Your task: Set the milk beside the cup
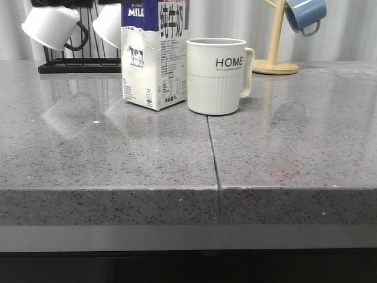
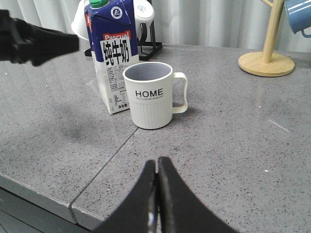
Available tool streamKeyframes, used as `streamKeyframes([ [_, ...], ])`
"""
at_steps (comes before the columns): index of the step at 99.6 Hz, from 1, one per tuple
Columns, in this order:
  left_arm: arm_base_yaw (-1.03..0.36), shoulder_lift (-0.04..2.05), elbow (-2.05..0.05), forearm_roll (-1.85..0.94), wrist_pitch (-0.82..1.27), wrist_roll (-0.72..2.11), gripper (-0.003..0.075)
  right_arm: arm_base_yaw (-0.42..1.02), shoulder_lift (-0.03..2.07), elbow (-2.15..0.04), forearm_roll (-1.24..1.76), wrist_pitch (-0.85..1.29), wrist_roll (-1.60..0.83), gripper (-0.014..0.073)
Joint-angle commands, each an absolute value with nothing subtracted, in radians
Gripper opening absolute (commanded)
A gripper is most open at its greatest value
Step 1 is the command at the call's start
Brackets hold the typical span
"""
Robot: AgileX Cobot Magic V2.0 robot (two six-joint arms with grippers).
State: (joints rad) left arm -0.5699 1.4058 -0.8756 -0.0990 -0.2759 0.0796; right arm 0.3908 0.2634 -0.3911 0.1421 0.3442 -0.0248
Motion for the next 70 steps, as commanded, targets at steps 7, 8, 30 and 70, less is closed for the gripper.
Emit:
streamKeyframes([
  [7,-0.555,1.267,-0.851,-0.104,-0.362,0.079,0.0153,0.392,0.270,-0.420,0.140,0.272,-0.029,-0.0036],
  [8,-0.552,1.258,-0.846,-0.104,-0.362,0.079,0.0139,0.392,0.270,-0.420,0.140,0.272,-0.029,-0.0036],
  [30,-0.476,1.124,-0.766,-0.097,-0.298,0.144,-0.0021,0.392,0.270,-0.420,0.140,0.272,-0.029,-0.0036],
  [70,-0.265,0.837,-0.624,-0.097,-0.080,0.151,-0.0021,0.392,0.270,-0.420,0.140,0.272,-0.029,-0.0036],
])
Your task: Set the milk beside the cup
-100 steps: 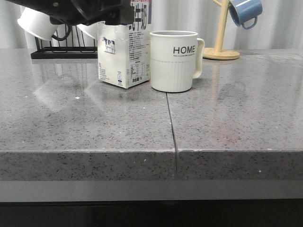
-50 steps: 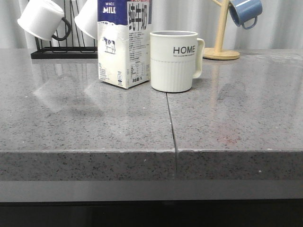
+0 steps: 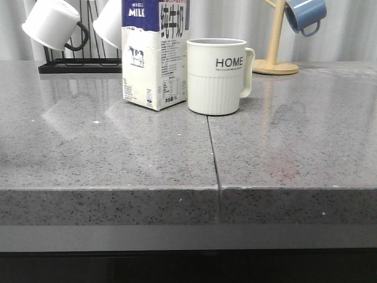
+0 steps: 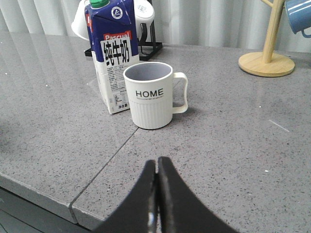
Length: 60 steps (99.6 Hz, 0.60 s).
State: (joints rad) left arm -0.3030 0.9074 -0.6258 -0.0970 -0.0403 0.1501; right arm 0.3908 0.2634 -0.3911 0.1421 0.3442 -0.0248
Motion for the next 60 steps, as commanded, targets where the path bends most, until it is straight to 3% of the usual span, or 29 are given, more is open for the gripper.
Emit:
streamKeyframes([
  [1,-0.258,0.825,-0.618,-0.097,-0.077,0.151,-0.0021,0.392,0.270,-0.420,0.140,0.272,-0.029,-0.0036],
  [60,-0.027,0.442,-0.411,-0.166,0.057,0.149,-0.0021,0.392,0.270,-0.420,0.140,0.272,-0.029,-0.0036],
])
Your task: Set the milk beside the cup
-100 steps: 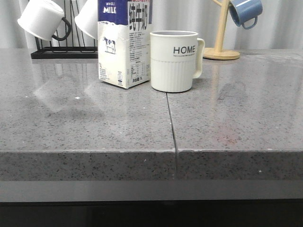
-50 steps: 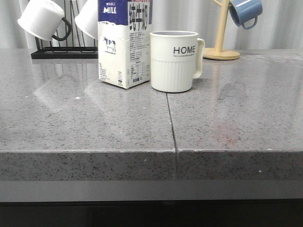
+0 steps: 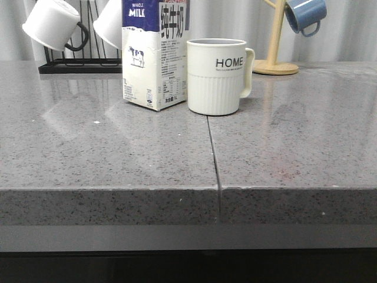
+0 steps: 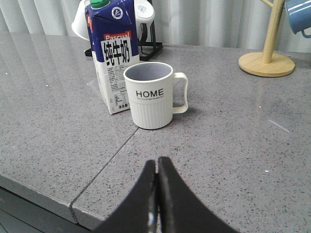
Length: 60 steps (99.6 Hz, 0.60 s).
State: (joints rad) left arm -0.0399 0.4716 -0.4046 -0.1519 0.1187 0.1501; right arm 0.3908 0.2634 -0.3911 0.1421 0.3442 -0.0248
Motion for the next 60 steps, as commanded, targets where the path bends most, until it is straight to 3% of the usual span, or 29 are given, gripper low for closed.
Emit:
streamKeyframes([
  [1,-0.027,0.439,-0.406,-0.166,0.057,0.149,-0.0020,0.392,0.270,-0.420,0.140,0.272,-0.029,-0.0036],
  [60,-0.027,0.155,-0.166,-0.136,0.043,0.154,-0.0021,0.392,0.270,-0.420,0.140,0.272,-0.029,-0.0036],
])
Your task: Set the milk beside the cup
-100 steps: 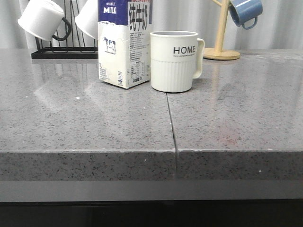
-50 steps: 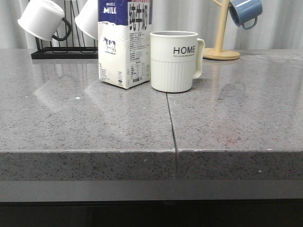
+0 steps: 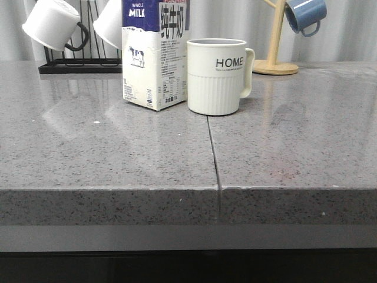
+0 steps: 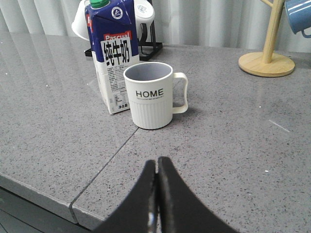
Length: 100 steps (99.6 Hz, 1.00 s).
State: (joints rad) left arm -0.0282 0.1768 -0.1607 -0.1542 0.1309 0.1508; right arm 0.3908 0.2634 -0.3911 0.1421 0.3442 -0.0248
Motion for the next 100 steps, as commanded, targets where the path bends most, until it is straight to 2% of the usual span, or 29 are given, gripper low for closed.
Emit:
streamKeyframes([
  [1,-0.027,0.148,-0.163,-0.128,0.043,0.152,-0.0021,0.392,0.270,-0.420,0.140,0.272,-0.029,-0.0036],
  [12,-0.027,0.094,-0.124,0.026,0.045,0.046,-0.0021,0.392,0.270,-0.420,0.140,0.272,-0.029,-0.0036],
  [46,-0.027,-0.025,0.041,0.027,0.020,0.023,-0.0021,0.392,0.270,-0.420,0.140,0.272,-0.029,-0.0036],
  [100,-0.027,-0.032,0.039,0.027,0.048,0.023,-0.0021,0.392,0.270,-0.420,0.140,0.271,-0.029,-0.0036],
])
